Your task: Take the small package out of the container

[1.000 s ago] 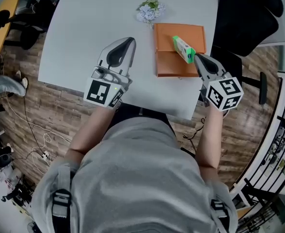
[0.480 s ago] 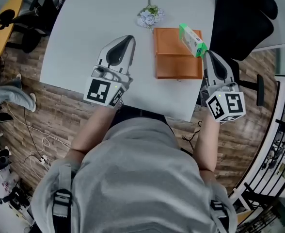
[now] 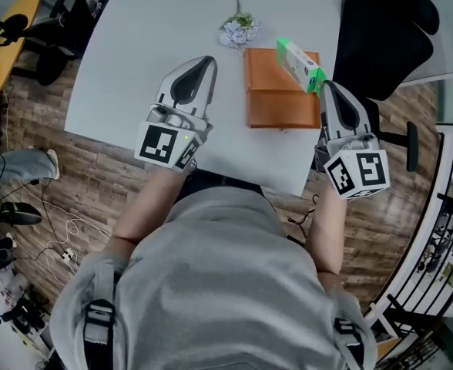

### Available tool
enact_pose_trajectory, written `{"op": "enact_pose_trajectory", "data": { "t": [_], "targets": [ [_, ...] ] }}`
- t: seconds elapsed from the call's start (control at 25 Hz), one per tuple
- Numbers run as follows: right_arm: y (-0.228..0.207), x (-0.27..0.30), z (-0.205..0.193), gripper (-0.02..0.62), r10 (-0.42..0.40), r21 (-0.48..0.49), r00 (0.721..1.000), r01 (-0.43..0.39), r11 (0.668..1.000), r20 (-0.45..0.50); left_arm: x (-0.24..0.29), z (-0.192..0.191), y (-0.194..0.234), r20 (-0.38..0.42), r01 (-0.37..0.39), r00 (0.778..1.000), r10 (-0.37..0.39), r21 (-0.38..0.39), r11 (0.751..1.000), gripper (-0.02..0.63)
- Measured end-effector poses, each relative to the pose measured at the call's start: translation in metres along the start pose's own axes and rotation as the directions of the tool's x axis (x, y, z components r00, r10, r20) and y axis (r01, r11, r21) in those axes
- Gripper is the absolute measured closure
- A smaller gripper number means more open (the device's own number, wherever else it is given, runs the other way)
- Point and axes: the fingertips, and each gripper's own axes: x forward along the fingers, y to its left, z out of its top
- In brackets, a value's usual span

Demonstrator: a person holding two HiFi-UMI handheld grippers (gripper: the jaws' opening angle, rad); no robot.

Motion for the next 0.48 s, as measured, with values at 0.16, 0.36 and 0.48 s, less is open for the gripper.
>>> {"op": "enact_pose_trajectory", "data": {
  "t": [0.16, 0.36, 0.48],
  "targets": [
    [0.0005, 0.0005, 0.0022, 0.551, 0.0, -0.004, 1.0, 0.0, 1.0, 0.01, 0.0001, -0.0002, -0.0006, 0.002, 0.0, 1.0, 0.0, 0.003, 1.0, 0.586],
    [0.0002, -0.0001, 0.0017, 0.551, -0.012, -0.006, 1.0, 0.012, 1.0, 0.008, -0.0013, -0.001, -0.0006, 0.003, 0.001, 1.0, -0.001, 0.004, 1.0, 0.586],
    [-0.0015, 0.0011, 0.001, 0.551, -0.011, 0.004, 1.0, 0.011, 1.0, 0.012, -0.0003, -0.0012, -0.001, 0.005, 0.004, 1.0, -0.004, 0.006, 1.0, 0.586]
  ]
}}
